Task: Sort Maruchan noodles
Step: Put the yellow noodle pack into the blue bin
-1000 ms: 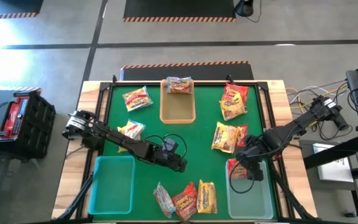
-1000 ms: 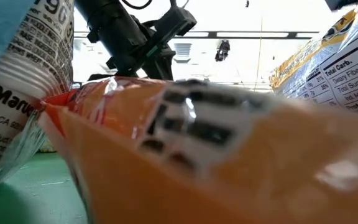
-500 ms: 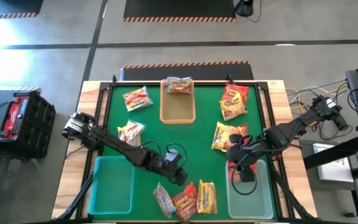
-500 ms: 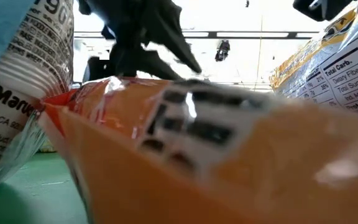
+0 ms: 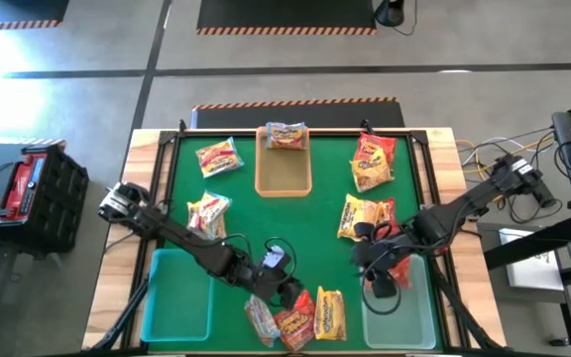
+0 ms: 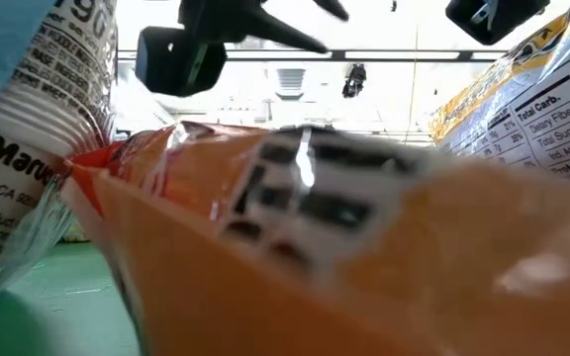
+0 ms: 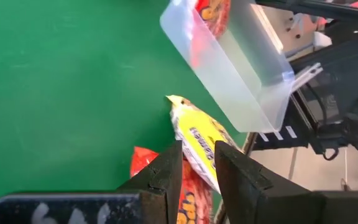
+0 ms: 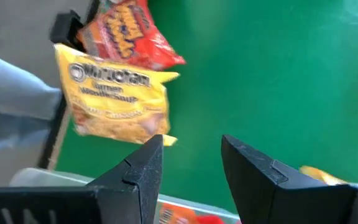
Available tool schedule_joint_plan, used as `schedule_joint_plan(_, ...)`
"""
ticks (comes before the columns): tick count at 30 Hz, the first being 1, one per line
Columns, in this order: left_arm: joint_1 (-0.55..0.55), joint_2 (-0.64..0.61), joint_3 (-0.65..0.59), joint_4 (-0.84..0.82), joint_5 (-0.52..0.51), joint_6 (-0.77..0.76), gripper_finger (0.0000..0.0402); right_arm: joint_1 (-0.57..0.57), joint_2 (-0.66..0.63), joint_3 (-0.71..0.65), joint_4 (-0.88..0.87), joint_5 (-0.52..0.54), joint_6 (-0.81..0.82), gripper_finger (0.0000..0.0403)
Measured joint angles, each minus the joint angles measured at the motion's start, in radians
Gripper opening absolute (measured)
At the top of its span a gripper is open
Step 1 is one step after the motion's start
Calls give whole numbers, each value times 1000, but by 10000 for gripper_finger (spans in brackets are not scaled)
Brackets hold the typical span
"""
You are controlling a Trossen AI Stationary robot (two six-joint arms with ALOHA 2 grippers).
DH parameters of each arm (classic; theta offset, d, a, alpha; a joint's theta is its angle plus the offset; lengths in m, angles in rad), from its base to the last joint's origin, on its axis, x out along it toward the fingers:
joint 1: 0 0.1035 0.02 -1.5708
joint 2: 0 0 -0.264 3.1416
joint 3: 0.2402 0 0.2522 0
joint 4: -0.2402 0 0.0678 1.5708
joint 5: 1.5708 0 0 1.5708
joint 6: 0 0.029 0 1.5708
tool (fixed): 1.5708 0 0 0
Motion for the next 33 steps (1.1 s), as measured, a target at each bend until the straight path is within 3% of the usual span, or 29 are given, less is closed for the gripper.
schedule_joint_plan(4,-7,0,9,-6,-2,-10,97,9,28,0,1,-60,94,155)
schedule_joint_plan(11,-8,14,14,30,20,-13,164,45,93,7,22,-157,260,155)
schedule_joint_plan(18,-27,58,13,183,65,-109,216,94,184,11,213,-214,322,147)
schedule_joint_plan(25,-40,115,36,211,45,-230,225,113,286,11,326,-218,344,146)
schedule_joint_plan(33,-43,253,211,163,31,-255,225,122,380,11,353,-229,336,146)
